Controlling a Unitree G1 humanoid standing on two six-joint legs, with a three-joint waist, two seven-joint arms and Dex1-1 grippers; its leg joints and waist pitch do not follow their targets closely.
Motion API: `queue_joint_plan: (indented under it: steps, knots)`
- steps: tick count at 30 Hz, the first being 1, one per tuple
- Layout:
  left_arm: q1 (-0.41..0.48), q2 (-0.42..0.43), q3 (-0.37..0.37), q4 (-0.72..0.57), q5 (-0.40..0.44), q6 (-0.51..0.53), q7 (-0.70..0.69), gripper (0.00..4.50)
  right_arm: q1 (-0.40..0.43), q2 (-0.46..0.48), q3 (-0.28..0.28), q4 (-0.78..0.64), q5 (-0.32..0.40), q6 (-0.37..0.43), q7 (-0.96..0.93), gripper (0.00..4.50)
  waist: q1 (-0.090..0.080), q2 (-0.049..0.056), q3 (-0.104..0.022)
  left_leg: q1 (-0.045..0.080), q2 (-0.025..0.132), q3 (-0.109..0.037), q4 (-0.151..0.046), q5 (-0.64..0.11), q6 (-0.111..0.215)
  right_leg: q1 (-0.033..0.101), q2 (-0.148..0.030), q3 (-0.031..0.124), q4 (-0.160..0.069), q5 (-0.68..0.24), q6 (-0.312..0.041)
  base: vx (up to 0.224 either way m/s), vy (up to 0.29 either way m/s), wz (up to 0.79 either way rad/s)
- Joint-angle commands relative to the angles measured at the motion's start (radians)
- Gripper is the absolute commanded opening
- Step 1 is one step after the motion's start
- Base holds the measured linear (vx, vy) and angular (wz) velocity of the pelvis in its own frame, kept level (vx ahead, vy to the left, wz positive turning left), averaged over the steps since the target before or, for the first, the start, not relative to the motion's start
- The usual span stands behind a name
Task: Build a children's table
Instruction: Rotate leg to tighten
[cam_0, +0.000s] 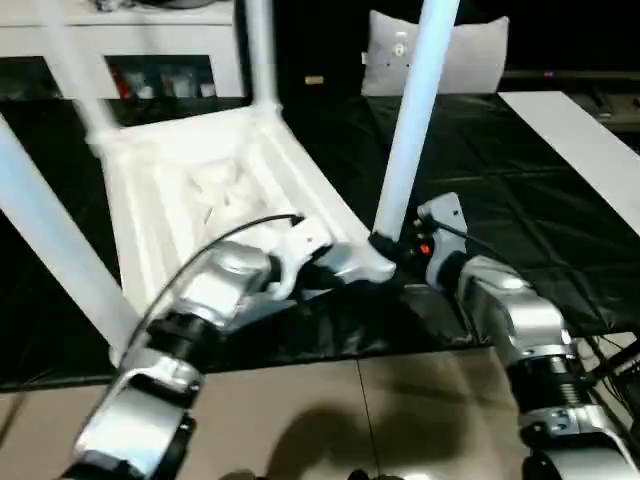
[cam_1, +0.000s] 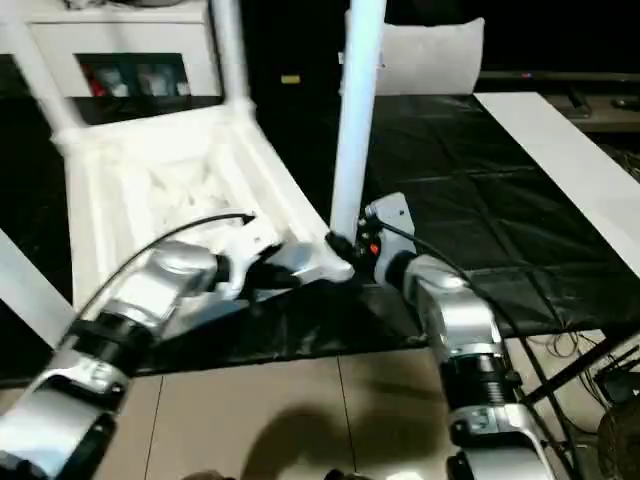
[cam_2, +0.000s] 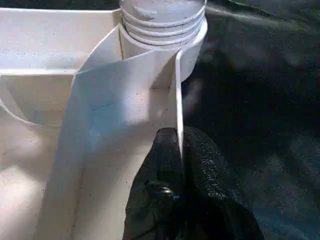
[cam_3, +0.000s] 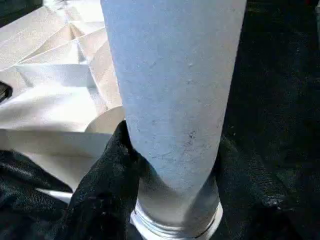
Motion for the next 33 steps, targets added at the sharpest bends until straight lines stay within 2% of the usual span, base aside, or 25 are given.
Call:
queue_joint_plan:
  steps: [1,2,3,5,7,8,10,11,12,14,16,17,19,21,22,24,26,33]
  knots:
    - [-0.010,-0.026,-0.022,-0.051,-0.038,-0.014,-0.048,0.00,0.001,0.008,-0.006,-0.008,0.028,0.013,0.021,2.62,0.017,-0.001,-0.082,0.010,0.080,-0.051,-0.065,-0.147,0.068,0.060,-0.136,0.091,-0.090,-0.366,0.054,0.000,0.000,0.00]
    - [-0.007,-0.024,-0.024,-0.061,-0.033,-0.006,-0.047,0.00,0.006,0.012,-0.013,-0.024,0.037,0.027,0.025,2.72,0.018,-0.001,-0.084,0.009,0.084,-0.052,-0.065,-0.134,0.072,0.058,-0.136,0.094,-0.084,-0.342,0.045,0.000,0.000,0.00]
    - [0.004,-0.009,-0.036,-0.080,-0.022,-0.010,-0.063,0.00,0.018,0.002,-0.008,-0.058,0.050,0.036,0.055,2.72,0.028,0.001,-0.090,0.010,0.092,-0.053,-0.064,-0.095,0.080,0.056,-0.141,0.103,-0.068,-0.269,0.008,0.000,0.000,0.00]
    - [0.013,0.004,-0.045,-0.087,-0.018,-0.016,-0.078,0.00,0.028,-0.018,0.004,-0.077,0.050,0.033,0.078,2.96,0.040,0.001,-0.096,0.004,0.094,-0.053,-0.060,-0.037,0.093,0.059,-0.144,0.110,-0.046,-0.179,-0.021,0.000,0.000,0.00]
    - [0.017,0.017,-0.049,-0.082,-0.012,-0.029,-0.082,0.00,0.036,-0.043,0.010,-0.086,0.062,0.027,0.112,3.14,0.051,-0.002,-0.100,0.000,0.093,-0.051,-0.054,0.014,0.114,0.056,-0.141,0.114,-0.028,-0.094,-0.045,0.000,0.000,0.00]
    - [0.017,0.023,-0.051,-0.078,-0.010,-0.035,-0.086,0.00,0.039,-0.056,0.012,-0.087,0.065,0.024,0.130,3.22,0.058,-0.002,-0.097,0.000,0.087,-0.046,-0.052,0.006,0.118,0.050,-0.141,0.115,-0.027,-0.085,-0.054,0.000,0.000,0.00]
    - [0.018,0.044,-0.054,-0.067,-0.009,-0.061,-0.115,0.00,0.046,-0.106,0.009,-0.092,0.086,0.020,0.210,3.43,0.067,-0.002,-0.096,-0.006,0.078,-0.044,-0.052,-0.023,0.115,0.059,-0.141,0.111,-0.034,-0.137,-0.040,0.000,0.000,0.00]
    - [0.017,0.056,-0.057,-0.058,-0.011,-0.088,-0.138,0.00,0.046,-0.138,0.008,-0.087,0.099,0.015,0.271,3.50,0.075,0.002,-0.096,-0.003,0.082,-0.044,-0.053,-0.039,0.114,0.057,-0.138,0.110,-0.040,-0.172,-0.021,0.000,0.000,0.00]
    - [0.017,0.056,-0.057,-0.058,-0.011,-0.089,-0.139,0.00,0.046,-0.140,0.008,-0.087,0.099,0.014,0.274,3.58,0.077,0.002,-0.095,-0.001,0.084,-0.044,-0.053,-0.044,0.112,0.056,-0.136,0.109,-0.041,-0.185,-0.013,0.000,0.000,0.00]
    - [0.017,0.078,-0.068,-0.048,-0.016,-0.123,-0.187,0.00,0.062,-0.212,0.042,-0.101,0.098,-0.010,0.408,3.77,0.081,0.001,-0.093,0.001,0.084,-0.044,-0.055,-0.078,0.097,0.054,-0.136,0.107,-0.049,-0.237,0.011,0.000,0.000,0.00]
    - [0.017,0.087,-0.076,-0.040,-0.013,-0.143,-0.204,0.00,0.069,-0.237,0.056,-0.107,0.100,-0.018,0.455,3.93,0.082,0.000,-0.090,0.002,0.079,-0.043,-0.056,-0.097,0.091,0.055,-0.133,0.105,-0.057,-0.278,0.031,0.000,0.000,0.00]
    - [0.020,0.105,-0.093,-0.031,-0.013,-0.187,-0.254,0.00,0.067,-0.270,0.067,-0.101,0.101,-0.046,0.509,3.96,0.083,-0.002,-0.089,0.003,0.076,-0.042,-0.056,-0.110,0.086,0.056,-0.131,0.103,-0.062,-0.308,0.047,0.000,0.000,0.00]
    - [0.022,0.111,-0.099,-0.029,-0.016,-0.207,-0.278,0.00,0.063,-0.280,0.068,-0.096,0.107,-0.055,0.531,3.96,0.085,-0.002,-0.091,0.003,0.077,-0.044,-0.057,-0.108,0.083,0.055,-0.130,0.102,-0.062,-0.317,0.056,0.000,0.000,0.00]
    - [0.022,0.129,-0.117,-0.017,-0.013,-0.249,-0.322,0.00,0.057,-0.307,0.086,-0.087,0.113,-0.076,0.607,3.96,0.086,-0.002,-0.092,0.004,0.081,-0.045,-0.056,-0.104,0.085,0.053,-0.130,0.101,-0.060,-0.305,0.050,0.000,0.000,0.00]
    - [0.022,0.138,-0.127,-0.011,-0.008,-0.270,-0.341,0.00,0.055,-0.320,0.095,-0.084,0.117,-0.080,0.642,3.96,0.090,-0.001,-0.092,0.003,0.077,-0.044,-0.055,-0.104,0.090,0.053,-0.129,0.101,-0.059,-0.301,0.051,0.000,0.000,0.00]
    - [0.021,0.147,-0.137,-0.006,-0.004,-0.287,-0.364,0.00,0.051,-0.333,0.107,-0.076,0.119,-0.092,0.682,3.61,0.100,-0.001,-0.094,0.005,0.083,-0.044,-0.055,-0.093,0.096,0.051,-0.129,0.103,-0.055,-0.285,0.045,0.000,0.000,0.00]
    - [0.023,0.162,-0.152,-0.011,-0.001,-0.310,-0.406,0.00,0.045,-0.345,0.120,-0.066,0.125,-0.099,0.731,3.57,0.105,-0.003,-0.094,0.004,0.084,-0.044,-0.055,-0.090,0.098,0.052,-0.131,0.103,-0.052,-0.282,0.037,0.000,0.000,0.00]
    - [0.036,0.211,-0.197,-0.024,0.012,-0.397,-0.517,0.00,0.025,-0.347,0.172,-0.038,0.123,-0.105,0.836,2.95,0.115,-0.003,-0.094,0.006,0.087,-0.044,-0.056,-0.089,0.088,0.050,-0.134,0.105,-0.052,-0.295,0.025,0.000,0.000,0.00]
